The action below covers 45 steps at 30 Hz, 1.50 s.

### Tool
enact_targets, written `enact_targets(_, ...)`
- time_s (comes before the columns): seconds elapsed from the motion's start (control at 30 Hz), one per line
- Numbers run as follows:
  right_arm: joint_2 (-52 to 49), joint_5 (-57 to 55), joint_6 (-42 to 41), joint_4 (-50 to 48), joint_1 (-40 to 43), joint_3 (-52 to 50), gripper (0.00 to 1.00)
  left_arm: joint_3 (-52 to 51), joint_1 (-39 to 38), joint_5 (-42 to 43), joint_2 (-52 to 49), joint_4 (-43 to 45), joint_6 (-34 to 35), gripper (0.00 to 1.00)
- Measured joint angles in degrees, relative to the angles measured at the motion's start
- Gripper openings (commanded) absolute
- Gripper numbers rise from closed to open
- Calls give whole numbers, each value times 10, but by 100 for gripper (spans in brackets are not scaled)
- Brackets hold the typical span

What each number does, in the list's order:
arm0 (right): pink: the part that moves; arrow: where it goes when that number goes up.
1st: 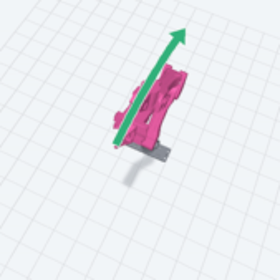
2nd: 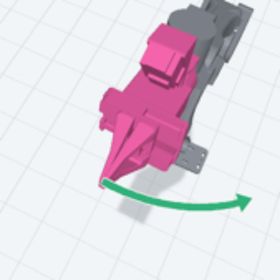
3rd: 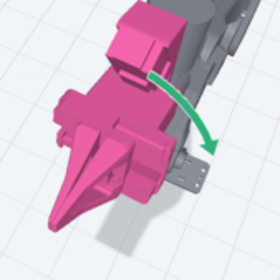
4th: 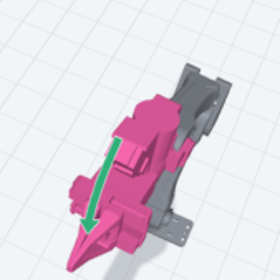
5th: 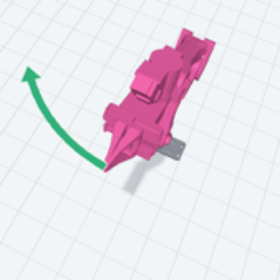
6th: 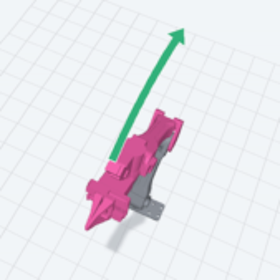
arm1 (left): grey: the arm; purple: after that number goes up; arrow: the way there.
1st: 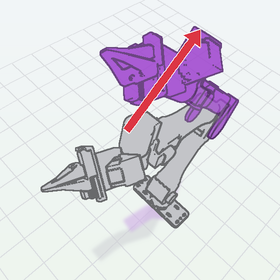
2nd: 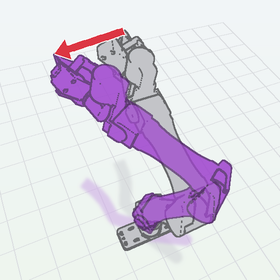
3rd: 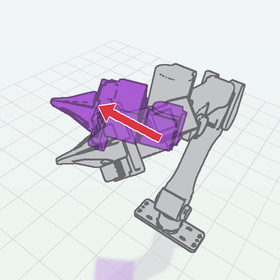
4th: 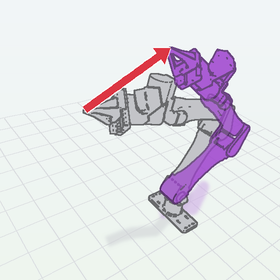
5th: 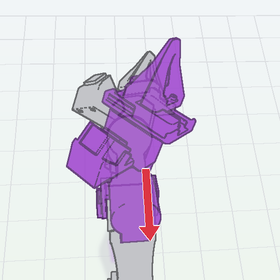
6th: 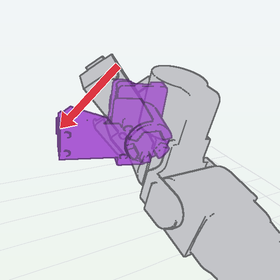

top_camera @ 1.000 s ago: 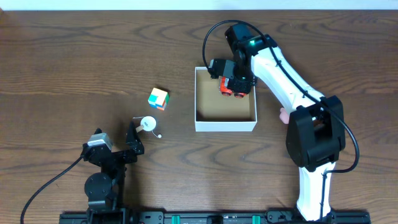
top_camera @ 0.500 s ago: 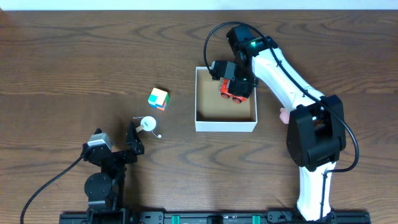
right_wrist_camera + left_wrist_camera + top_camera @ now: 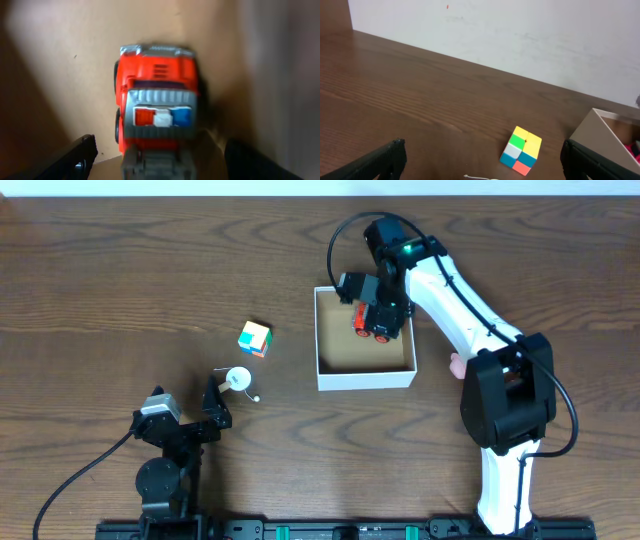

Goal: Pack container
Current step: 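Lower the truck into the box, open right gripper, withdraw, then grasp the pink-and-white toy duck with the right gripper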

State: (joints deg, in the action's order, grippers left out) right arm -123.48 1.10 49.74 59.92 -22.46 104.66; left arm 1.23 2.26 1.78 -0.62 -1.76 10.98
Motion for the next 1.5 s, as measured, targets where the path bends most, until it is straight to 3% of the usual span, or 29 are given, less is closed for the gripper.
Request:
enact_targets(0.4, 90, -30, -259, 39, -1, 138, 81, 0, 0, 0, 0, 0, 0, 98)
enact_targets(0.6, 140, -104, -427, 174, 42, 148, 73, 0, 0, 0, 0, 0, 0, 98)
enact_targets(0.67, 139, -117, -490, 213, 67, 143, 76, 0, 0, 0, 0, 0, 0, 98)
enact_targets(0.8, 137, -135, -631, 244, 121, 98, 80, 0, 0, 0, 0, 0, 0, 98)
enact_targets(1.03, 135, -142, -851, 204, 166, -34, 87, 0, 0, 0, 0, 0, 0, 98)
enact_targets(1.5, 132, -107, -1118, 42, 167, -264, 82, 0, 0, 0, 0, 0, 0, 98)
